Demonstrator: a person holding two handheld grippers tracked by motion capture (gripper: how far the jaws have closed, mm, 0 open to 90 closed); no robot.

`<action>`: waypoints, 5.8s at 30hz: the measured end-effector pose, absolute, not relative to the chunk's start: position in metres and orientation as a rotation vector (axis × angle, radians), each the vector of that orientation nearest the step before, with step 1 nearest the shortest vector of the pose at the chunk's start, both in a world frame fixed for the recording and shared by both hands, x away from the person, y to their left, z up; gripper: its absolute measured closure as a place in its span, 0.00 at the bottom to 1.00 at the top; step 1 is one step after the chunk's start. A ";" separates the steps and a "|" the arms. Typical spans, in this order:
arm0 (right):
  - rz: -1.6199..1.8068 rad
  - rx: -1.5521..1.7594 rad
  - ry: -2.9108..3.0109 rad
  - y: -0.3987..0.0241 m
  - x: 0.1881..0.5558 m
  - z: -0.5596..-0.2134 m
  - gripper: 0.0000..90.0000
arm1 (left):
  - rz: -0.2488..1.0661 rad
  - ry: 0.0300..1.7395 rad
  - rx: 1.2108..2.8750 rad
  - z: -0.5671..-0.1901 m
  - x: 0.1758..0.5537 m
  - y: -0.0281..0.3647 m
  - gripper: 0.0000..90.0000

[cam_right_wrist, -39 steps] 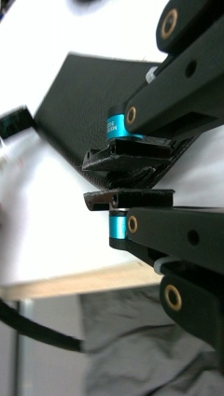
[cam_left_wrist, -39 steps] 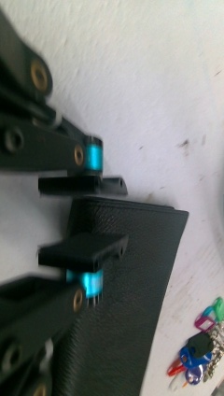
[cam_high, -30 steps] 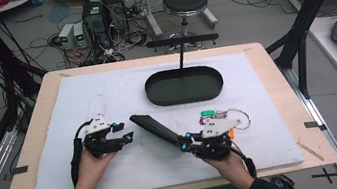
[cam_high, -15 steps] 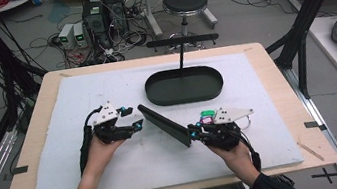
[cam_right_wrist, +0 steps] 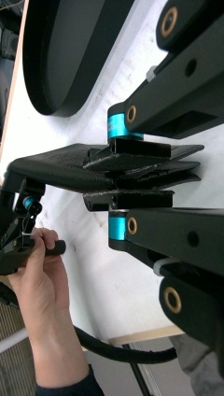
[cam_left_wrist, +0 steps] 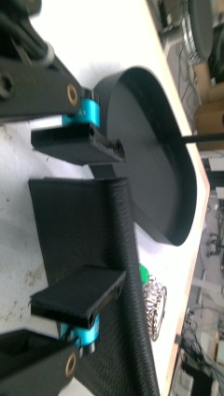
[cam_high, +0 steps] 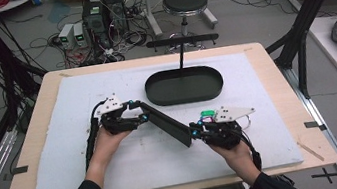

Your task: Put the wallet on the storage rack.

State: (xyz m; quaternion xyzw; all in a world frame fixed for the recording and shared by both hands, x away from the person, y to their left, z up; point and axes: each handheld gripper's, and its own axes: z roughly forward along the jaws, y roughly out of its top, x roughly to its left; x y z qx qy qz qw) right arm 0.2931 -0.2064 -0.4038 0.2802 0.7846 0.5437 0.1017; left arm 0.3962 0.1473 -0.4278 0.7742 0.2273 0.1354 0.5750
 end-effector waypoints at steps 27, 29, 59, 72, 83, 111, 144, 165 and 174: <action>1.529 0.836 2.485 -0.205 0.314 -0.414 0.84 | 0.304 0.506 1.851 -0.423 0.376 0.157 0.57; 1.573 0.796 2.504 -0.209 0.314 -0.411 0.84 | 0.282 0.480 1.849 -0.421 0.372 0.161 0.54; 1.738 0.385 2.658 -0.227 0.315 -0.379 0.83 | 0.057 0.218 1.811 -0.403 0.321 0.145 0.71; 1.830 0.520 2.537 -0.242 0.320 -0.378 0.62 | 0.053 0.188 1.680 -0.402 0.316 0.142 0.81; 1.860 0.430 2.517 -0.244 0.320 -0.377 0.84 | 0.023 0.225 1.681 -0.395 0.319 0.143 0.78; 1.876 0.447 2.465 -0.258 0.321 -0.373 0.80 | 0.059 0.239 1.741 -0.392 0.327 0.132 0.80; 1.446 1.242 1.846 -0.349 0.331 -0.387 0.49 | 0.415 0.430 1.792 -0.372 0.402 0.086 0.81; 1.433 1.231 1.855 -0.347 0.335 -0.390 0.49 | 0.449 0.444 1.797 -0.394 0.468 0.046 0.81; 1.429 1.223 1.865 -0.346 0.337 -0.391 0.49 | 0.444 0.491 1.833 -0.414 0.485 0.038 0.81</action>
